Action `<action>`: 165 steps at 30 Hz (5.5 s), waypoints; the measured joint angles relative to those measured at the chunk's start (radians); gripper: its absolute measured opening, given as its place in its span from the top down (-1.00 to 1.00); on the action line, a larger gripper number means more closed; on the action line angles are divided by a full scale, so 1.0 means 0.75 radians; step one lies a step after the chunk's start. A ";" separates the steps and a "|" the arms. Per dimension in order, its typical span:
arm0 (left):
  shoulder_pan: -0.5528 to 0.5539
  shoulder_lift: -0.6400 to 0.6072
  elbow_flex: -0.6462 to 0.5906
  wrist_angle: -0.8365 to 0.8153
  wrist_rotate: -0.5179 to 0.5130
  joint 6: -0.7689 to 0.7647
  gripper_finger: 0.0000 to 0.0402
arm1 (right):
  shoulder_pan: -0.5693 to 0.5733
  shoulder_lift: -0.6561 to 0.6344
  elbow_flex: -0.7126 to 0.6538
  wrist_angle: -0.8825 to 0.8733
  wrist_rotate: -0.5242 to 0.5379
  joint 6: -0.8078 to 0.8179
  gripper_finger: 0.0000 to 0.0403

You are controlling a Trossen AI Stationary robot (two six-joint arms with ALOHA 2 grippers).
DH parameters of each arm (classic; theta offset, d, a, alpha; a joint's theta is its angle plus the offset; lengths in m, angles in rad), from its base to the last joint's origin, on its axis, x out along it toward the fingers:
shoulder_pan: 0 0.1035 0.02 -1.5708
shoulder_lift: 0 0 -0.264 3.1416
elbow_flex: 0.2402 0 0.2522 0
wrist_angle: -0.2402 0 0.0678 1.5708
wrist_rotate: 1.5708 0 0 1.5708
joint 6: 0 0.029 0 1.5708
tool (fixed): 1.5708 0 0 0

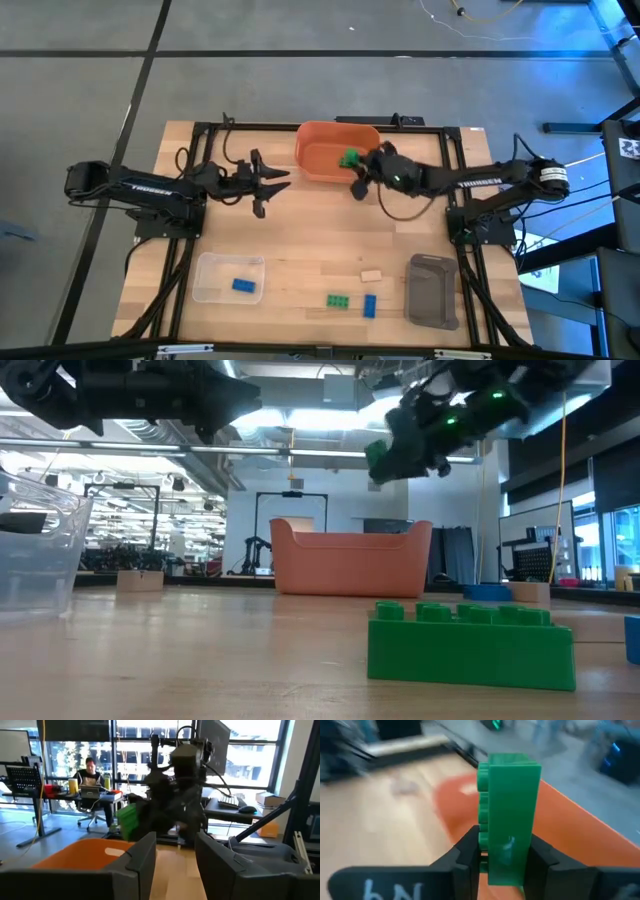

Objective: Sort & place blocks by color
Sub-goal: Put the top 8 stud green game piece into the orange bin, then put the green 8 stud game piece into the orange bin

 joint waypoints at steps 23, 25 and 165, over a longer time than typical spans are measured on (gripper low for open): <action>0.000 0.001 0.000 -0.048 -0.001 -0.002 0.37 | -0.203 0.296 0.229 -0.418 -0.119 0.159 0.34; 0.000 0.001 0.001 -0.048 -0.001 -0.002 0.37 | -0.203 0.296 0.229 -0.417 -0.152 0.146 0.27; 0.003 0.001 0.002 -0.041 0.171 0.135 0.37 | 0.114 0.094 -0.434 1.107 -0.584 -0.197 0.30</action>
